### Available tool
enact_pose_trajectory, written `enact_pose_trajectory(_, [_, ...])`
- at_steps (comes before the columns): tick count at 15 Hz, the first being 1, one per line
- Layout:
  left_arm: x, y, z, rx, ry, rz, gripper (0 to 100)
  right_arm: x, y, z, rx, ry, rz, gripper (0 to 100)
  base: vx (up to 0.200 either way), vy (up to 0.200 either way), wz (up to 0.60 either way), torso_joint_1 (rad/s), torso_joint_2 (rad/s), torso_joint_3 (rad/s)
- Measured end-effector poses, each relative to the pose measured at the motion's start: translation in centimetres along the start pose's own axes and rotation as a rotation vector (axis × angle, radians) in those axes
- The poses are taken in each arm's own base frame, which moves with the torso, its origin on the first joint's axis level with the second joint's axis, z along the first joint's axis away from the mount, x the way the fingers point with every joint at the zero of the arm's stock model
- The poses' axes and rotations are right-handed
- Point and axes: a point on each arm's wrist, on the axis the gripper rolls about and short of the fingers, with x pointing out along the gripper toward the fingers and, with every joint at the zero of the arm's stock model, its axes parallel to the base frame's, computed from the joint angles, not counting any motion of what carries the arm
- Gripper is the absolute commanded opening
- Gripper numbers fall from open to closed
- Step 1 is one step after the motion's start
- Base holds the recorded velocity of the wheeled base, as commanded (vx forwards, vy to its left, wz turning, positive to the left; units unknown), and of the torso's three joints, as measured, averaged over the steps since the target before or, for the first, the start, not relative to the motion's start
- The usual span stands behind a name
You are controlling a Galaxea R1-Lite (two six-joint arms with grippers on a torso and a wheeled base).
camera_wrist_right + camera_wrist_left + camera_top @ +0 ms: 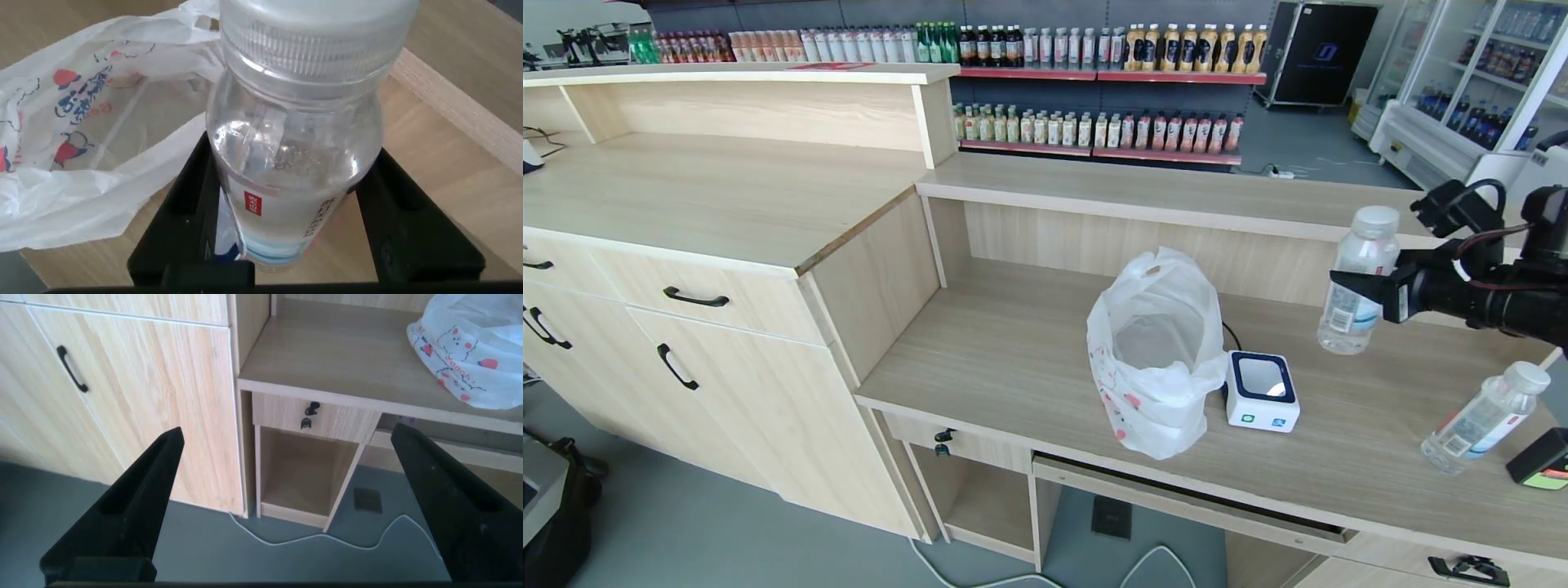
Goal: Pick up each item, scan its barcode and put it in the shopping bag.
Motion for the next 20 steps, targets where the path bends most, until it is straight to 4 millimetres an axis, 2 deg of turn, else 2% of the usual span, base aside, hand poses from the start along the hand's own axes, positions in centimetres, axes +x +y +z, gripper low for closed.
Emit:
enact_pose_trajectory(2, [0.0, 0.0, 0.0, 0.0, 0.0, 0.0, 100, -4.4, -0.7, 0.3, 0.089, 0.059, -0.115, 0, 0.0, 0.0, 0.3, -0.001, 0.0, -0.001])
enact_pose_trajectory(3, [0.0, 0.0, 0.0, 0.0, 0.0, 0.0, 100, -5.8, -0.9, 0.5, 0.129, 0.06, -0.154, 0, 0.0, 0.0, 0.6, -0.002, 0.0, 0.007])
enact_pose_trajectory(5, [0.0, 0.0, 0.0, 0.0, 0.0, 0.0, 100, -7.4, -0.8, 1.4, 0.166, 0.016, -0.19, 0, 0.0, 0.0, 0.6, -0.002, 0.0, 0.0])
enact_pose_trajectory(7, [0.0, 0.0, 0.0, 0.0, 0.0, 0.0, 100, -7.6, -0.7, 2.0, 0.189, -0.019, -0.223, 0, 0.0, 0.0, 0.6, 0.0, 0.0, 0.0])
enact_pose_trajectory(10, [0.0, 0.0, 0.0, 0.0, 0.0, 0.0, 100, -5.7, -1.0, 2.8, 0.217, -0.08, -0.279, 0, 0.0, 0.0, 0.6, 0.007, 0.0, 0.001])
enact_pose_trajectory(13, [0.0, 0.0, 0.0, 0.0, 0.0, 0.001, 100, -2.3, -1.1, 2.3, 0.233, -0.129, -0.26, 0, 0.0, 0.0, 0.0, 0.0, 0.0, 0.0])
enact_pose_trajectory(17, [0.0, 0.0, 0.0, 0.0, 0.0, 0.0, 100, 3.3, -0.7, -1.4, 0.26, -0.088, -0.211, 0, 0.0, 0.0, 0.0, 0.0, 0.0, 0.0])
enact_pose_trajectory(20, [0.0, 0.0, 0.0, 0.0, 0.0, 0.0, 100, 5.8, -0.3, -4.4, 0.269, -0.053, -0.192, 0, 0.0, 0.0, 0.0, 0.0, 0.0, 0.0])
